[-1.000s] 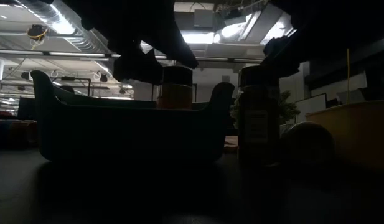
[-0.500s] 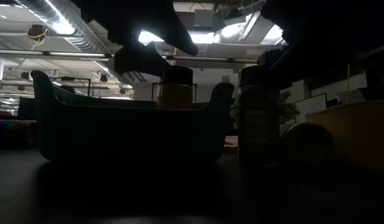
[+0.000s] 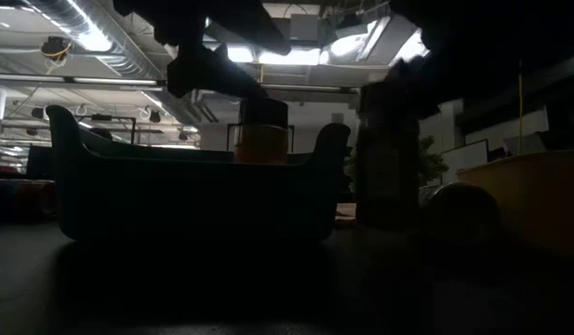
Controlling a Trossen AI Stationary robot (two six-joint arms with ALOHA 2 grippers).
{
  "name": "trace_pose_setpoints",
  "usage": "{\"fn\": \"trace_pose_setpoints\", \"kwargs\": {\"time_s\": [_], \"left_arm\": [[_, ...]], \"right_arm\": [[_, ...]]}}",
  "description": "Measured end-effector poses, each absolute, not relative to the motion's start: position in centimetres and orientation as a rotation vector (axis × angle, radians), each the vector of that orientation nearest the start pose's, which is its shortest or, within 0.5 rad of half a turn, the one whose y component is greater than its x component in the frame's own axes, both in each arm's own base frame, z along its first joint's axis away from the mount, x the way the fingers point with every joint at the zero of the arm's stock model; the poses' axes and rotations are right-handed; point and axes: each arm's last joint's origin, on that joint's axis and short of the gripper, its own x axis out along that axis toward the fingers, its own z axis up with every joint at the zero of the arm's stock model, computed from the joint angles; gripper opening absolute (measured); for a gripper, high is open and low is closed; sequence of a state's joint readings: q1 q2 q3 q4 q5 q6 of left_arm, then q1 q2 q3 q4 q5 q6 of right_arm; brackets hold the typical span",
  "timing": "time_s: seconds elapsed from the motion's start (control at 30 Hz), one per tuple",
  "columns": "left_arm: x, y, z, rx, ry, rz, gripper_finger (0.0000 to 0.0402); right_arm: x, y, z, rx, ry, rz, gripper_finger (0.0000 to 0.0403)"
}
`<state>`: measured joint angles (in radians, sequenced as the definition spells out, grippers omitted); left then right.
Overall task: Sort spices by type
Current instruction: Put the yellow seasoning bottle into the blue bin, then put the black seasoning bottle into the blue bin
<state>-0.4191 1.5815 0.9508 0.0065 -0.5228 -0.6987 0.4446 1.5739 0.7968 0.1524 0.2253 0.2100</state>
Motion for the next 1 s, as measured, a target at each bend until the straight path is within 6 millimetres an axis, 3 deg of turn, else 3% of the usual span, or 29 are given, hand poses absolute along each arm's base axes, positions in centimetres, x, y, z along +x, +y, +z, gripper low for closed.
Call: {"fn": "trace_pose_setpoints", "kwargs": {"time_s": [0.6,1.0], "left_arm": [[28.7,-12.6,25.0,-0.376,0.443,0.217,0.0282],[28.3,-12.6,25.6,-0.326,0.436,0.194,0.0282]], "right_arm": [[30.7,14.0,25.3,-0.068,0.703,0.165,0.0216],[31.4,14.3,27.8,-0.071,0.627,0.176,0.0215]]}}
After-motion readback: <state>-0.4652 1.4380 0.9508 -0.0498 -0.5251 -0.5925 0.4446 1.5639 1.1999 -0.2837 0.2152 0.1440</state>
